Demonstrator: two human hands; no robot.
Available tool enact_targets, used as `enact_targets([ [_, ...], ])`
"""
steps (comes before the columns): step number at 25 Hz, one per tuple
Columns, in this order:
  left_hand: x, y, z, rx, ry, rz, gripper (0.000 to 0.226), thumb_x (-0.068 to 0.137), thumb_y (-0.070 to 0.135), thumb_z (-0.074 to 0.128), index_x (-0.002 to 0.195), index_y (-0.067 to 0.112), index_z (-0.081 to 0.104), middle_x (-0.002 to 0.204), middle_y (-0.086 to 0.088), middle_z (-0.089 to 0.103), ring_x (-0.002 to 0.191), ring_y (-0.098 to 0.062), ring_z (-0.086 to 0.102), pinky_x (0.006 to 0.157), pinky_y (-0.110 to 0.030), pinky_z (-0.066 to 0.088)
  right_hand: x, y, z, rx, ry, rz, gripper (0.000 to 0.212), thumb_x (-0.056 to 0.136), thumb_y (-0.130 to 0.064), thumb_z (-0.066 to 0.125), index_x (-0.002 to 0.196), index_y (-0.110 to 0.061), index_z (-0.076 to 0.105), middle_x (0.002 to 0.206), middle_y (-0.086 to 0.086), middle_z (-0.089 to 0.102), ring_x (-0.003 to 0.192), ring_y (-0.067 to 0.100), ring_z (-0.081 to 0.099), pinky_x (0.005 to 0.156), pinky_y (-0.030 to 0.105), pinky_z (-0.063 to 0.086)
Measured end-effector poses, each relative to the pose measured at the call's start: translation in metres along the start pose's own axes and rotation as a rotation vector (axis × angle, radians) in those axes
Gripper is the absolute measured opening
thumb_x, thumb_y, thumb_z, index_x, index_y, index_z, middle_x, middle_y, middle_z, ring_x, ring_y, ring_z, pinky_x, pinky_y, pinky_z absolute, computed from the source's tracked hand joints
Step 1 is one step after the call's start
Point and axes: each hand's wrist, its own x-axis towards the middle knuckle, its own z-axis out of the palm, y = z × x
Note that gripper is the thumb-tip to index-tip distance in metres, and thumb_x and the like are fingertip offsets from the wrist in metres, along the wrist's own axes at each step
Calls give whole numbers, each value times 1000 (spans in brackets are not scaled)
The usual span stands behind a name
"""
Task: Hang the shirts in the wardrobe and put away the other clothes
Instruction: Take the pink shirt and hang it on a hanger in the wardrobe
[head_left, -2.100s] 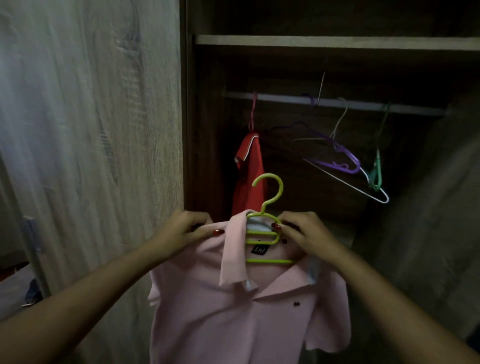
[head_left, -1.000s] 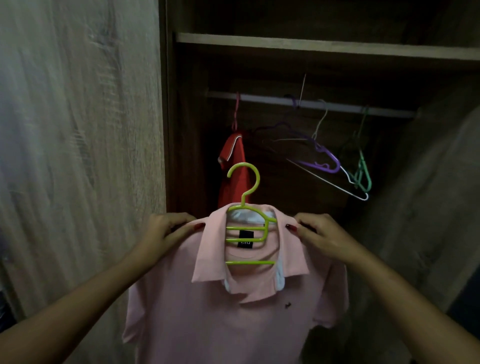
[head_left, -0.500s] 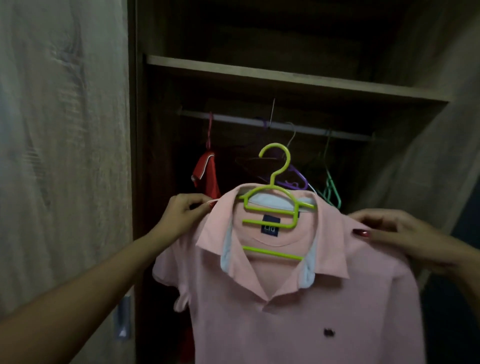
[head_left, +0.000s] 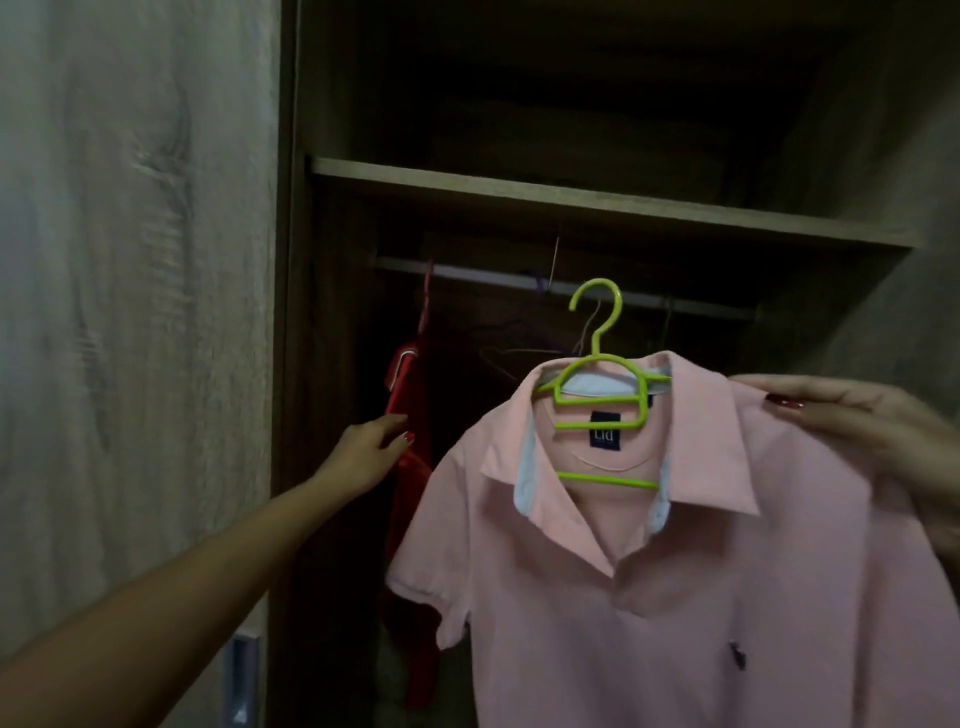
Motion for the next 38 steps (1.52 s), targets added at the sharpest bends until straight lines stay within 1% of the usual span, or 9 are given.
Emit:
enact_targets([
  [3, -3, -7, -14, 66, 19, 46, 45, 97, 24, 50, 140, 14, 44, 142, -8, 49, 124, -19, 53, 97, -23, 42, 31, -3, 44, 72, 74, -34, 28, 83, 1, 57, 100, -15, 72, 98, 5, 75, 91, 19, 70, 80, 22, 54],
  [5, -3, -11, -24, 155, 29, 46, 47, 95, 25, 52, 140, 12, 45, 142, -8, 50, 126, -18, 51, 99, -21, 38, 61, 0, 76, 71, 138, -64, 26, 85, 3, 55, 96, -14, 72, 99, 7, 73, 91, 19, 67, 85, 25, 54],
  [8, -8, -19, -39, 243, 34, 0, 49, 95, 26, 53, 140, 9, 44, 144, -9, 48, 131, -20, 46, 107, -26, 34, 111, 4, 124, 52, 233, -125, 25, 88, 0, 53, 106, -6, 70, 105, 12, 70, 95, 18, 62, 91, 29, 49],
  [13, -20, -6, -45, 238, 26, 124, 46, 93, 23, 56, 137, 9, 48, 141, -7, 51, 129, -16, 48, 101, -15, 31, 173, 23, 191, -171, 277, -233, 32, 88, 0, 48, 116, -4, 65, 115, 13, 67, 103, 16, 59, 86, 24, 42],
  [19, -40, 12, -53, 103, 0, 153, 42, 94, 25, 54, 135, 15, 50, 134, 0, 55, 121, -14, 54, 103, -30, 45, 187, 71, 228, -372, 134, -243, 42, 90, 0, 45, 132, -5, 51, 130, 18, 56, 122, 31, 51, 103, 31, 36],
  [22, -52, 18, -56, 60, -3, 138, 37, 94, 26, 53, 131, 20, 53, 129, 2, 59, 113, -10, 57, 98, -30, 49, 175, 78, 231, -444, 33, -283, 47, 93, -2, 45, 139, -6, 42, 133, 16, 48, 122, 28, 48, 96, 22, 33],
  [30, -96, 14, -49, -135, 79, 13, 37, 95, 18, 53, 132, 15, 52, 126, 0, 59, 109, -14, 61, 80, -17, 53, 103, 81, 265, -284, 75, -689, 29, 86, 1, 56, 113, -6, 63, 108, 5, 54, 100, 15, 55, 90, 24, 47],
  [34, -154, -30, -74, -295, 145, -168, 30, 98, 12, 45, 126, 13, 55, 116, -4, 63, 97, -12, 66, 75, -22, 55, 55, 68, 328, -165, -109, -727, 20, 85, -1, 60, 104, -7, 65, 103, 3, 57, 94, 5, 53, 84, 5, 38],
  [38, -222, -101, -141, -446, 336, -369, 25, 99, 11, 44, 119, 8, 57, 107, -5, 66, 90, -15, 64, 73, -24, 52, 17, 50, 422, -146, -395, -818, 16, 83, -1, 61, 97, -7, 66, 95, 5, 58, 82, 7, 56, 78, 6, 40],
])
